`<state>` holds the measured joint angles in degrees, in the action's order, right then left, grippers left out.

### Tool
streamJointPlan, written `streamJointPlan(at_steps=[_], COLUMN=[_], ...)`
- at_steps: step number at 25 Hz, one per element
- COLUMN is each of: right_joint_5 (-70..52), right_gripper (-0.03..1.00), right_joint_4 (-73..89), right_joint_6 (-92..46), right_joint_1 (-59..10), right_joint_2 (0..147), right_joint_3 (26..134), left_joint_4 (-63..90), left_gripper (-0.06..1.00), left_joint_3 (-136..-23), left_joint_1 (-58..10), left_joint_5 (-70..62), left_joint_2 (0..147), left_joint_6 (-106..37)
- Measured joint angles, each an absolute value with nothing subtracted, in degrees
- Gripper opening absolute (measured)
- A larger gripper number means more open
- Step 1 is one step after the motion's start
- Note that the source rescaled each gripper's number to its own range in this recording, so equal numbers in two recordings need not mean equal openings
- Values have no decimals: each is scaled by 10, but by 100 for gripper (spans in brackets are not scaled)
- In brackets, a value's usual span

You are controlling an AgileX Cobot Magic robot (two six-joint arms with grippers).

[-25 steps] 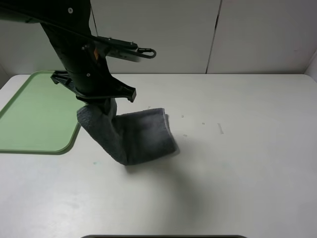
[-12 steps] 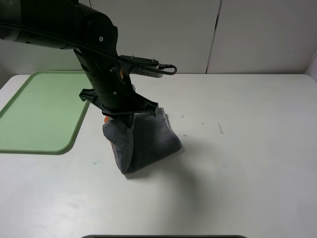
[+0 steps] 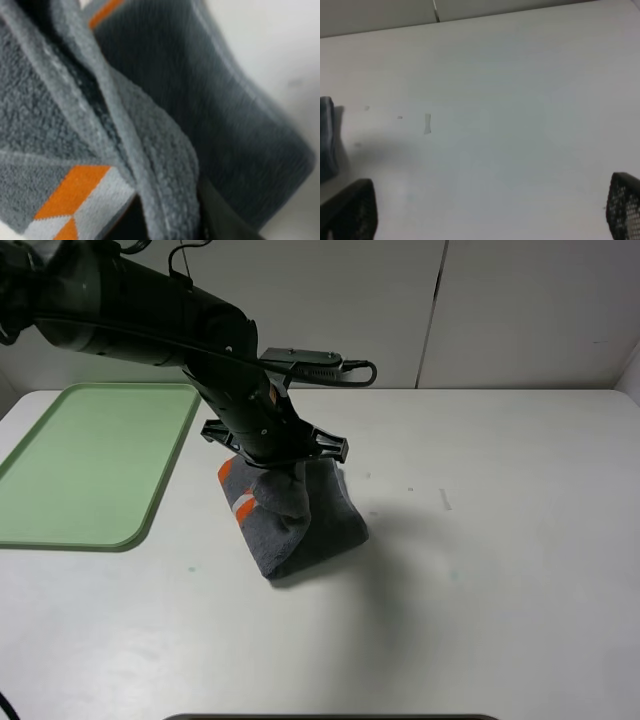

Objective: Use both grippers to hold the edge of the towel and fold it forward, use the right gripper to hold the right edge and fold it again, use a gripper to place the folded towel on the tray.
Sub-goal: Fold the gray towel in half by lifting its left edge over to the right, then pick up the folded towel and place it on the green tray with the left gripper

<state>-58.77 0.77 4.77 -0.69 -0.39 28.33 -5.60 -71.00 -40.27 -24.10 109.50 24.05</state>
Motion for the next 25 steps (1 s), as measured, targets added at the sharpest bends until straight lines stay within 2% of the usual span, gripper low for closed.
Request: streamJointPlan(at_steps=[4,5,7,10,12,16,25], right_joint_5=[-588,-588,-588,-588,-588,-588,-588], right_gripper=[100,100,100,100,100,100,100], right_joint_4=[8,8,8,8,8,8,8], right_joint_6=[48,48,48,48,48,48,48], right_joint_1=[-7,-7,-7,-7,-7,-7,-7], right_joint_2=[-4,-4,-4,-4,-4,-4,-4], right_joint_3=[283,283,283,283,283,283,283], left_joint_4=[-46,-44,-42,-40,-40,-40,6], left_gripper=[11,14,31,78,91,99,100], left_joint_3=[-710,-710,-710,-710,-710,-710,-710], left_joint_1=[-403,-403,-403,-403,-403,-403,-403], left_joint_5=[-233,-232,-230,-229,-229,-225,-240], left_joint_2=[1095,1095,1095,1095,1095,1095,1081], left_joint_6=[239,239,229,205,193,187,186])
